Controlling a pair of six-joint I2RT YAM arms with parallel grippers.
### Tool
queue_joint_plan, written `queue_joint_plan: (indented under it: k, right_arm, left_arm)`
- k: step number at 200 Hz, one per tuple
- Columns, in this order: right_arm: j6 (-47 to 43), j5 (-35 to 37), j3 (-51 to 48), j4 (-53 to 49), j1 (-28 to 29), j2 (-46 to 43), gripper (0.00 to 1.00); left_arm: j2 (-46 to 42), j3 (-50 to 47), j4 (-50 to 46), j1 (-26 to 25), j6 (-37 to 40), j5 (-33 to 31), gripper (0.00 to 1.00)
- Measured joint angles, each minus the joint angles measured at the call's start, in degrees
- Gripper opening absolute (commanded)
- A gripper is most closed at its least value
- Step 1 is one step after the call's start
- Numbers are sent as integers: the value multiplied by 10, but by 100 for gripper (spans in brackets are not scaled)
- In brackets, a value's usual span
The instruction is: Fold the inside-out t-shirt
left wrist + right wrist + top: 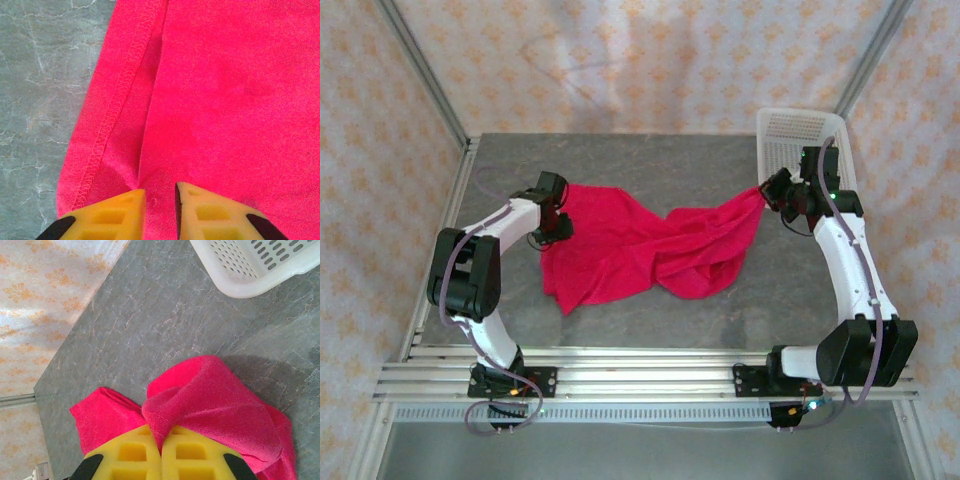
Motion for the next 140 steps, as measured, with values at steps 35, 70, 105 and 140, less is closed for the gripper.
queue_joint_plan:
  k: [35,70,105,140]
  right_arm:
    - [0,-1,0,0,0,0,0]
    - [0,-4,0,0,0,0,0]
    - [0,-4,0,0,0,0,0]
    - [0,-4,0,0,0,0,0]
  left_arm:
    - [1,0,0,0,0,-9,33]
    - [19,0,0,0,2,-13,29]
    - [40,0,0,0,2,-13,22]
    - [42,0,0,0,3,-13,17]
